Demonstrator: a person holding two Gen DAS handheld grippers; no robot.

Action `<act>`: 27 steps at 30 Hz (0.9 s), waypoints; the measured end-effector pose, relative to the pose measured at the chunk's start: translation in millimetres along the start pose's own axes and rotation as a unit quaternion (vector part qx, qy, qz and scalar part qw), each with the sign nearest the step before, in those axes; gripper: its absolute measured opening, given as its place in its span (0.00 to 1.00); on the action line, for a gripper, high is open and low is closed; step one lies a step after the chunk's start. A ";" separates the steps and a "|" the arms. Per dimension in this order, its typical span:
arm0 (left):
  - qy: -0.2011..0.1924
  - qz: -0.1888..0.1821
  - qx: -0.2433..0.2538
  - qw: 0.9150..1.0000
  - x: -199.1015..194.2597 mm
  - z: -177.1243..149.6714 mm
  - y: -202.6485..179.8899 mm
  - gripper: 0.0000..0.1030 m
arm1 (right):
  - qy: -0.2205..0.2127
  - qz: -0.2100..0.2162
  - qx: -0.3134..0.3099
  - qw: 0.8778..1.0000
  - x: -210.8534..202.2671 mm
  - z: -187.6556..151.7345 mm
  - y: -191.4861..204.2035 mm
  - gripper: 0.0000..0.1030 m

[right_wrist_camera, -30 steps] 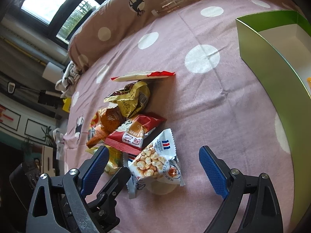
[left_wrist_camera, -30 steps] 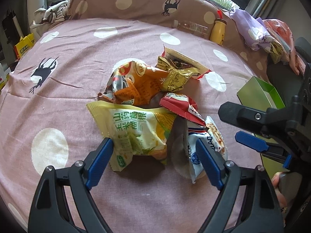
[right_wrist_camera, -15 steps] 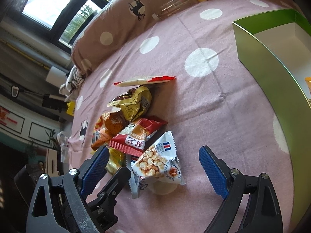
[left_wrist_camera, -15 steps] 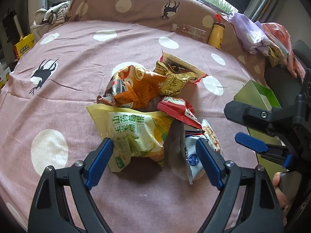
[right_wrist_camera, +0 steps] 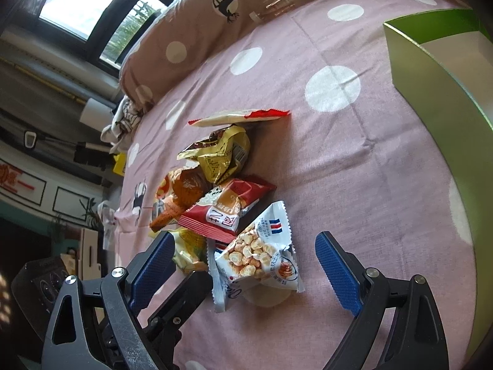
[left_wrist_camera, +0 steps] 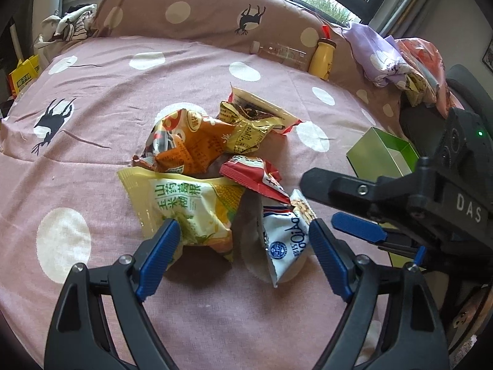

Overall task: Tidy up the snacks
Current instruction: 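Lower the right tool onto the white peanut-cracker bag and close on it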

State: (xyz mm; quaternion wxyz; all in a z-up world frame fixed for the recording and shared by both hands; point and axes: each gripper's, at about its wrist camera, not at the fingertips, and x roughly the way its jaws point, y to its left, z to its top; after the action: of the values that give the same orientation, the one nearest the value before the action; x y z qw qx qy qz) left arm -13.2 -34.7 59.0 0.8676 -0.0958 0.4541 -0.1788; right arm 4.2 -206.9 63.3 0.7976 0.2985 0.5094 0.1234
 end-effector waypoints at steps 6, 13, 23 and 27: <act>0.002 -0.009 0.030 1.000 1.3 -4.6 -14.8 0.68 | 0.038 0.005 0.003 0.999 16.8 -4.1 -2.7 0.90; 0.016 -0.025 0.056 0.998 9.7 -10.5 -28.9 0.55 | 0.048 0.006 0.003 0.999 17.9 -4.2 -8.7 0.84; 0.027 -0.036 0.041 0.998 26.5 -11.9 -28.8 0.42 | 0.059 0.006 -0.010 0.998 22.4 -4.0 -8.3 0.65; 0.000 -0.043 0.041 0.998 16.3 -12.0 -29.8 0.42 | 0.042 0.023 -0.020 0.999 10.1 -3.5 -4.0 0.59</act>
State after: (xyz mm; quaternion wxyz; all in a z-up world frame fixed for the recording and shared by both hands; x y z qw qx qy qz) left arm -21.2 -68.5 49.6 0.8623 -0.0790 0.4420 -0.2344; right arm 5.2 -203.7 52.4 0.7783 0.2888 0.5328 0.1642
